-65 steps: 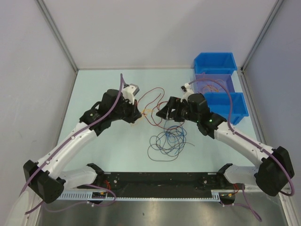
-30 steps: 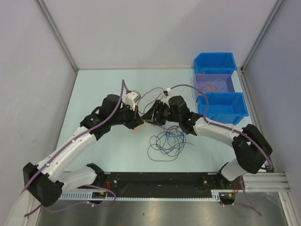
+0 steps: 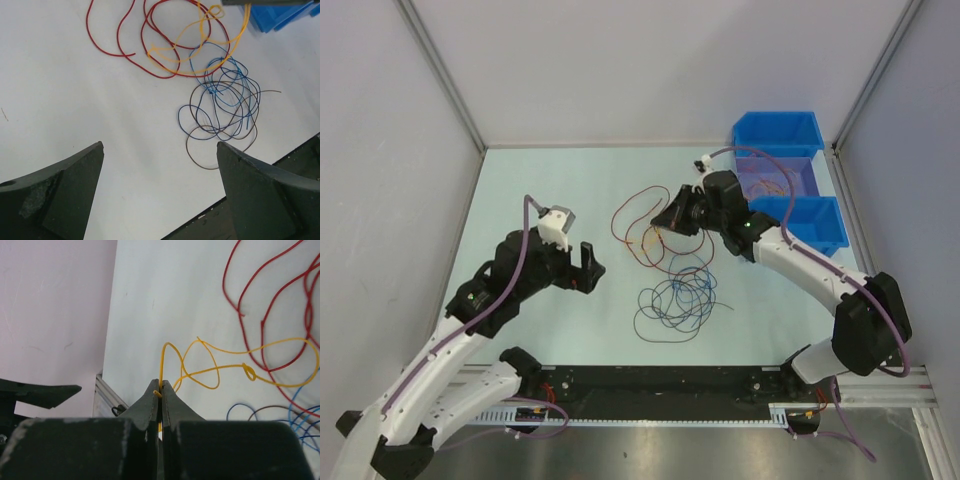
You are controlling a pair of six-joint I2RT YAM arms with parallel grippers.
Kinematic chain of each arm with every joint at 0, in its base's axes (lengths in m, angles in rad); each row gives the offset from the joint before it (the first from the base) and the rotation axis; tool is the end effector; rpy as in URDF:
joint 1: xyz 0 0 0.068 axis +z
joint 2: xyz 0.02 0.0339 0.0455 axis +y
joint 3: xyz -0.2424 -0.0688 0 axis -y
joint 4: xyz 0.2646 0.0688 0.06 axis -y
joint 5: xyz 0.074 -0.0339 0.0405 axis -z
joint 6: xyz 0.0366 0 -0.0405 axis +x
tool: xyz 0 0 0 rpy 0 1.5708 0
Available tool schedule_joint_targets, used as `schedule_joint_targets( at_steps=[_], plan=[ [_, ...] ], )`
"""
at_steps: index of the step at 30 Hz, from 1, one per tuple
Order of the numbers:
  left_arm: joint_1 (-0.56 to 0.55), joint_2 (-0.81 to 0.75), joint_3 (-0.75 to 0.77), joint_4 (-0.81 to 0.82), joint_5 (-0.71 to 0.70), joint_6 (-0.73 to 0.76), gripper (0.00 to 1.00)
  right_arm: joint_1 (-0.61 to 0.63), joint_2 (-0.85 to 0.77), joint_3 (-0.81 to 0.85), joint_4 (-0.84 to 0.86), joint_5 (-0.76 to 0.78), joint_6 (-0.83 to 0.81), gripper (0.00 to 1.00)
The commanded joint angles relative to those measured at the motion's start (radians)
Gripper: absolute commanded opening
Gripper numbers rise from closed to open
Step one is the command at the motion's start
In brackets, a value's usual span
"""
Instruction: Untangle the cables
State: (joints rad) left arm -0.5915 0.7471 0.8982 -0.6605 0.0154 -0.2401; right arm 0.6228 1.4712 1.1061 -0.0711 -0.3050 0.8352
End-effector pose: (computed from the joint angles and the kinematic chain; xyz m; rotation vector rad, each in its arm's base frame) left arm 0.1585 -0.1071 0.3234 0.3805 2.0882 -0.5181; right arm 0.2886 0.2208 0.2703 0.0190 2.2113 1.1864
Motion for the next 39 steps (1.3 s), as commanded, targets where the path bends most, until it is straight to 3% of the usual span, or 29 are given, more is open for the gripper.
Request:
schedule_joint_targets(
  at_steps=[1, 18, 39],
  plan=[
    [0.002, -0.041, -0.041, 0.019, -0.057, -0.064, 1.0, -0.06, -0.04, 0.086, -0.093, 0.04, -0.088, 0.0],
    [0.002, -0.084, -0.094, 0.062, -0.049, -0.074, 1.0, -0.391, 0.001, 0.365, -0.321, 0.107, -0.26, 0.0],
    [0.012, -0.106, -0.102, 0.067, -0.061, -0.077, 1.0, -0.564, 0.173, 0.679, -0.42, 0.199, -0.352, 0.0]
  ],
)
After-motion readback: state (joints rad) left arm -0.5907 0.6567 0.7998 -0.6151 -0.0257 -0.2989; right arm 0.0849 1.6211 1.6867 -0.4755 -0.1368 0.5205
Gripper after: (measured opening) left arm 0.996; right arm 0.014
